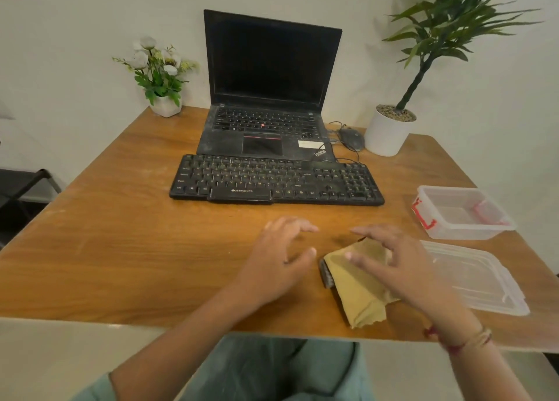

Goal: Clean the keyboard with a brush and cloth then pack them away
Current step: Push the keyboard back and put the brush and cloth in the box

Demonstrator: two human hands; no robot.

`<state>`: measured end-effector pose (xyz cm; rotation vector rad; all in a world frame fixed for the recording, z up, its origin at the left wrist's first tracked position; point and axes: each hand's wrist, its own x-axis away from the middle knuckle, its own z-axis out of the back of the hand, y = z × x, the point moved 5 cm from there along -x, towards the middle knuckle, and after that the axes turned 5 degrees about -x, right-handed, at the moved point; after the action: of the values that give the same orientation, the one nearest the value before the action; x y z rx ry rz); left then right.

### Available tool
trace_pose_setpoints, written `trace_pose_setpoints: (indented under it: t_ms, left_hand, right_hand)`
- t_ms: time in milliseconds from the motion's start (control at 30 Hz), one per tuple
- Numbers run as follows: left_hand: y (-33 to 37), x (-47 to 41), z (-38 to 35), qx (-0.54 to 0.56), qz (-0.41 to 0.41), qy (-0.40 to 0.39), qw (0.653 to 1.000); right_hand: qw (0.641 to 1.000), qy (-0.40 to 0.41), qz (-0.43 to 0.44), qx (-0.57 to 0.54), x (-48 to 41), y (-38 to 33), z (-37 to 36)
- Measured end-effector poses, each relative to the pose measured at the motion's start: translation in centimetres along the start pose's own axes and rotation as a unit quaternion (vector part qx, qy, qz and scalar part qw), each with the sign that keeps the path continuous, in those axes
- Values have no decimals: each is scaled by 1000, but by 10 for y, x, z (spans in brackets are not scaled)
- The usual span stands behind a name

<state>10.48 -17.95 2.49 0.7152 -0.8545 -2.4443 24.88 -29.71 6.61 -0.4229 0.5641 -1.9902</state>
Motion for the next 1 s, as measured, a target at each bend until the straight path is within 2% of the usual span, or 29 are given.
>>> trace_pose_setpoints:
  t_ms: [133,367,500,733,1000]
  left_hand:
    - [3,-2,-20,-36,-55,-34,997]
    - [3,-4,-26,-25,-80,-81,993]
    - [2,-3,-34,-44,-90,-121,988]
    - [-3,-2,-35,-44,-81,-133,987]
    - [1,-19,-31,-49,-90,-94,990]
  right_hand:
    - [986,115,38,115,27,-14,-25]
    - [964,147,68,211,43,-13,-46]
    - [963,136,82,217,44,-12,-48]
    - [958,181,112,193,44,-15,-45]
    - [959,237,112,106,33,-16,-11]
